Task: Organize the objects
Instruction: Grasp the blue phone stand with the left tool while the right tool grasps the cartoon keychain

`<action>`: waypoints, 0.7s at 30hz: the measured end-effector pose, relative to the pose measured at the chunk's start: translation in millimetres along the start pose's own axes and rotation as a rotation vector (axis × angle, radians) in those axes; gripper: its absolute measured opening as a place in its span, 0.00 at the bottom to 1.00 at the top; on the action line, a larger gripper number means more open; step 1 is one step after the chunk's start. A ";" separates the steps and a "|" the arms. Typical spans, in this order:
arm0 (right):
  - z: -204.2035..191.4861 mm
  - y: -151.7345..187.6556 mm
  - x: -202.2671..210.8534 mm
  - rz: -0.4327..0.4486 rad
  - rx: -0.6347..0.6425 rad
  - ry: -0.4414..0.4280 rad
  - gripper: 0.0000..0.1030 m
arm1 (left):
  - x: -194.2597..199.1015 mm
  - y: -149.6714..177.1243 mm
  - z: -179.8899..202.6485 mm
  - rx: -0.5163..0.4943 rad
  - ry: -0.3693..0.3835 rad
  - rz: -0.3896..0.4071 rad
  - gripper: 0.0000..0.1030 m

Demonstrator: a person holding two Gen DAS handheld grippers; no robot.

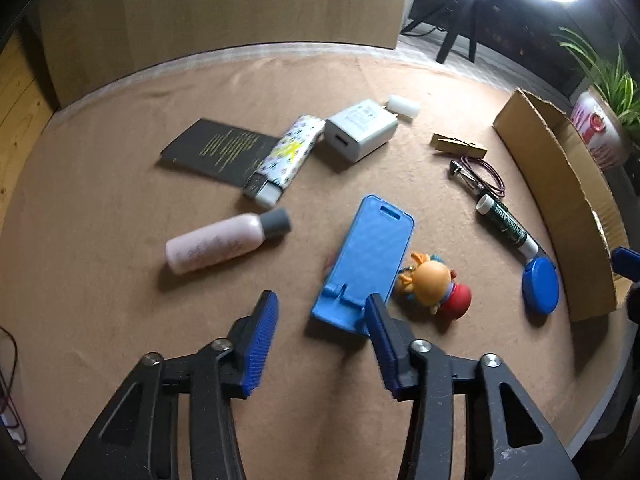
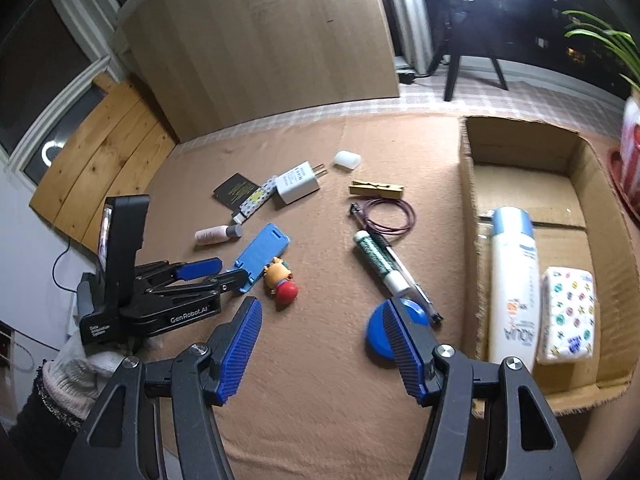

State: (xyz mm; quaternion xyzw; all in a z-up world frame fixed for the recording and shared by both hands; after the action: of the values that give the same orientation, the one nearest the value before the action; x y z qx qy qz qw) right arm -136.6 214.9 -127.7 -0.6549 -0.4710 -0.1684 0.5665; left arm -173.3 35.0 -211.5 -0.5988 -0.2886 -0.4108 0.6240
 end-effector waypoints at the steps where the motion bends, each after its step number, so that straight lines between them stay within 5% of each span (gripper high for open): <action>1: -2.8 -0.5 -4.5 -0.007 0.010 -0.005 0.57 | 0.6 1.5 -1.7 0.007 0.002 0.001 0.42; 12: -35.4 6.5 -82.8 -0.128 0.157 -0.009 0.57 | 8.0 14.0 -11.1 0.032 -0.029 0.015 0.42; 21: -45.2 5.7 -104.1 -0.148 0.231 0.002 0.57 | 28.4 39.0 -36.0 0.079 -0.066 0.023 0.42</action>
State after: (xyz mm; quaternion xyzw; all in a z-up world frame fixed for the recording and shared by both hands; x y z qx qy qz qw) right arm -169.9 130.3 -195.9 -0.5486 -0.5339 -0.1552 0.6245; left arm -130.4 -7.4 -211.4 -0.5903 -0.3183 -0.3719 0.6417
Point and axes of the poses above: each gripper's, at about its wrist camera, not at the fingertips, and x roughly against the way its jaws point, z to its right, y to its underside, the point moved 6 cm from there along -x, roughly the way its jaws point, and after that the axes turned 8 degrees about z, right-handed, at the moved point
